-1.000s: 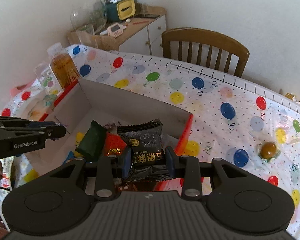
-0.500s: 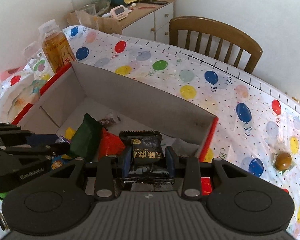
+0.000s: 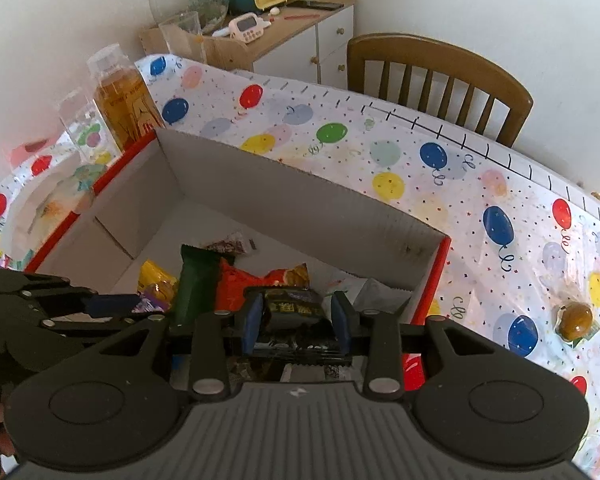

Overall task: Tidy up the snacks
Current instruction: 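Carry the purple wrapper and black packet over the box and open both tools, then withdraw both tools from the box toward the remaining snacks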

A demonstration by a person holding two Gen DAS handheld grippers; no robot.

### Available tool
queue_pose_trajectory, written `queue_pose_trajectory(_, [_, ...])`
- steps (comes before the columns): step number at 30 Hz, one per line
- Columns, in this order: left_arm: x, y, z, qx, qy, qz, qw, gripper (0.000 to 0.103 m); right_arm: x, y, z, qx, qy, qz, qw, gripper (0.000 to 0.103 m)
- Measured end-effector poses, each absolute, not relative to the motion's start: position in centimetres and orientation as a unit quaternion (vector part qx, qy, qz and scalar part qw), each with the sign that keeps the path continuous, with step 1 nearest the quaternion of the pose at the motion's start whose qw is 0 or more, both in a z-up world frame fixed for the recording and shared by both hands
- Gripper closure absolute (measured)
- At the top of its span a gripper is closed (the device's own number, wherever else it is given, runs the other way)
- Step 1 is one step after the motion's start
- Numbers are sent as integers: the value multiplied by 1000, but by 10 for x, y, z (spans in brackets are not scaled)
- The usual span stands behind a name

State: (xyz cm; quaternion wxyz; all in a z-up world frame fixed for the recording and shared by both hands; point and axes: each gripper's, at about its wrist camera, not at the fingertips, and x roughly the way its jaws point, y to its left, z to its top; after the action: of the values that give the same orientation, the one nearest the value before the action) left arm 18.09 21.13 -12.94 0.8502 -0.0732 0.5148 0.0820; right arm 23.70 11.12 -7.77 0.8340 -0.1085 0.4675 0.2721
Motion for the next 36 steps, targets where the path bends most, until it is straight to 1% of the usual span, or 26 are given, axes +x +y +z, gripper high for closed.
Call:
queue_pose_trajectory(2, [180,211,-129,-75,514,82,851,78,235,109,-73,-103,465,277,835,65])
queue_pose_trajectory(4, [178,211,-127,-76,512,83,852,76,233,105,-68,-96,461,282,836,58])
queue_pose_trajectory(5, [176,210,-126,-77,511,83,852,74,232,103,-66,-94,459,284,837,53])
queue_pose_trajectory(6, [175,210,-125,-78,510,83,853,71,231,101,-64,-92,455,285,839,50])
queue_pose_trajectory(7, [174,210,-124,-80,508,84,853,68,229,99,-62,-90,452,286,840,49])
queue_pose_trajectory(8, [172,210,-122,-81,506,85,854,64,227,98,-60,-89,451,287,841,49])
queue_pose_trajectory(11, [167,210,-117,-81,501,86,858,58,223,93,-55,-82,448,289,842,49])
queue_pose_trajectory(15, [160,207,-106,-80,488,88,865,44,215,85,-47,-75,443,293,844,49])
queue_pose_trajectory(16, [158,206,-103,-77,484,87,867,43,213,82,-45,-73,441,295,844,48])
queue_pose_trajectory(17, [157,204,-99,-75,480,87,870,41,211,80,-43,-70,440,296,845,46])
queue_pose_trajectory(19, [153,200,-92,-72,474,85,874,40,206,74,-38,-65,435,298,847,41])
queue_pose_trajectory(22, [149,194,-83,-70,466,82,878,39,199,65,-31,-59,428,304,849,40])
queue_pose_trajectory(25, [146,186,-74,-68,455,79,884,33,193,53,-25,-49,424,308,850,40])
queue_pose_trajectory(27, [143,180,-67,-66,447,76,889,32,189,44,-22,-44,420,311,851,36])
queue_pose_trajectory(29, [142,173,-60,-64,441,71,893,31,186,35,-18,-38,415,312,854,34])
queue_pose_trajectory(33, [141,158,-46,-60,426,64,901,22,181,14,-12,-26,408,314,857,33])
queue_pose_trajectory(34, [141,154,-43,-58,422,61,903,22,180,9,-11,-23,407,315,857,33])
queue_pose_trajectory(36, [142,144,-38,-54,415,57,906,20,179,-3,-9,-17,404,316,858,26])
